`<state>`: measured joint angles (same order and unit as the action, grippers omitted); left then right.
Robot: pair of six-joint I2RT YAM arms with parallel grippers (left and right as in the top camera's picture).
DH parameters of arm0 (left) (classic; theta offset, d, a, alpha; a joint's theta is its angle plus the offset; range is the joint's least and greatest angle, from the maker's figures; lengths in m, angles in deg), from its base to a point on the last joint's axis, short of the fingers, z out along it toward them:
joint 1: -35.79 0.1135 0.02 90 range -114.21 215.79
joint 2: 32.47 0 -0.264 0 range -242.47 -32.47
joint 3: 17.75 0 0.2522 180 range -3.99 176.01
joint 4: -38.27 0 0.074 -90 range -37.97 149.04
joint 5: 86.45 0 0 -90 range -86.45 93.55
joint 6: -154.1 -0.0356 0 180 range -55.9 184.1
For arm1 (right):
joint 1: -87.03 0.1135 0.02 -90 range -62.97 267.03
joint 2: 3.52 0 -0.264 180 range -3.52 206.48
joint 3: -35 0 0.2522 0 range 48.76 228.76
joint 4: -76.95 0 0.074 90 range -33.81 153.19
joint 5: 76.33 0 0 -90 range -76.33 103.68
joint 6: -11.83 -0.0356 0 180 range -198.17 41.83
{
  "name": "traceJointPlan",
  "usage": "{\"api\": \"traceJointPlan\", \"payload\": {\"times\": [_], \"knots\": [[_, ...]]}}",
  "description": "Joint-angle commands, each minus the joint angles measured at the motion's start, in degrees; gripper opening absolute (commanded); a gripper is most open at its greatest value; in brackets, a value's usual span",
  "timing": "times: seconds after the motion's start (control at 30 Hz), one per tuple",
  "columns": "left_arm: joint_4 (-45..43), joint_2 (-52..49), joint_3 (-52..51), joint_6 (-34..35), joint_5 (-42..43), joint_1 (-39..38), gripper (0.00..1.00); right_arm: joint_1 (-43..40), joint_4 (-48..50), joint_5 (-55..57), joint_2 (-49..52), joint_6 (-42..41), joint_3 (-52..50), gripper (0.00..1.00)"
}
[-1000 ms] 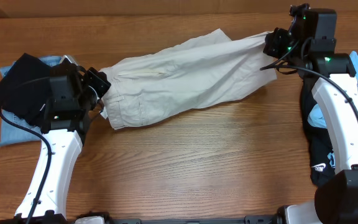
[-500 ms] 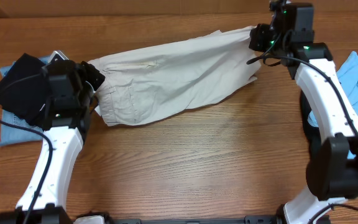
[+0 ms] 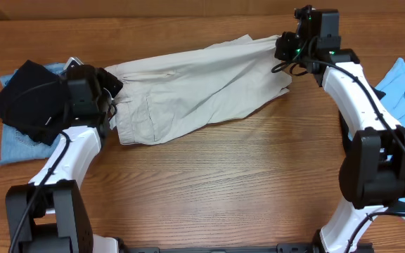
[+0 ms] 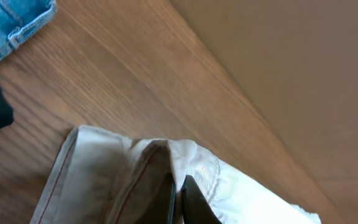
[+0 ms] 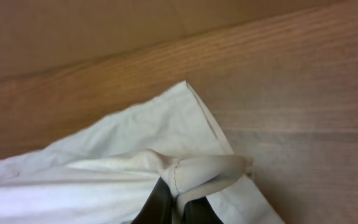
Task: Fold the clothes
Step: 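Hold the folded shorts ends with both grippers and stretch them apart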
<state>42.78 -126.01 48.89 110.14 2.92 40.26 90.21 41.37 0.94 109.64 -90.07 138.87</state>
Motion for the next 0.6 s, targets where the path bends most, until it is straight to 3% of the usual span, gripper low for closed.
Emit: {"api": "traceJointPlan", "payload": {"times": [0.0,0.47,0.53,0.57], "knots": [[-0.85,-1.11,1.40,-1.27,-7.21,0.76,0.04,-0.76,2.97,4.02,1.03,0.37,1.64,0.04],[-3.74,-4.74,1.38,-1.29,-17.14,0.79,0.06,3.10,17.20,3.72,8.41,0.37,1.64,0.05],[-4.35,-5.33,1.40,-1.31,-19.41,0.79,0.06,3.21,18.51,3.69,9.25,0.37,1.64,0.11],[-4.72,-5.62,1.40,-1.31,-20.70,0.79,0.09,3.21,18.69,3.74,9.44,0.17,1.64,0.20]]}}
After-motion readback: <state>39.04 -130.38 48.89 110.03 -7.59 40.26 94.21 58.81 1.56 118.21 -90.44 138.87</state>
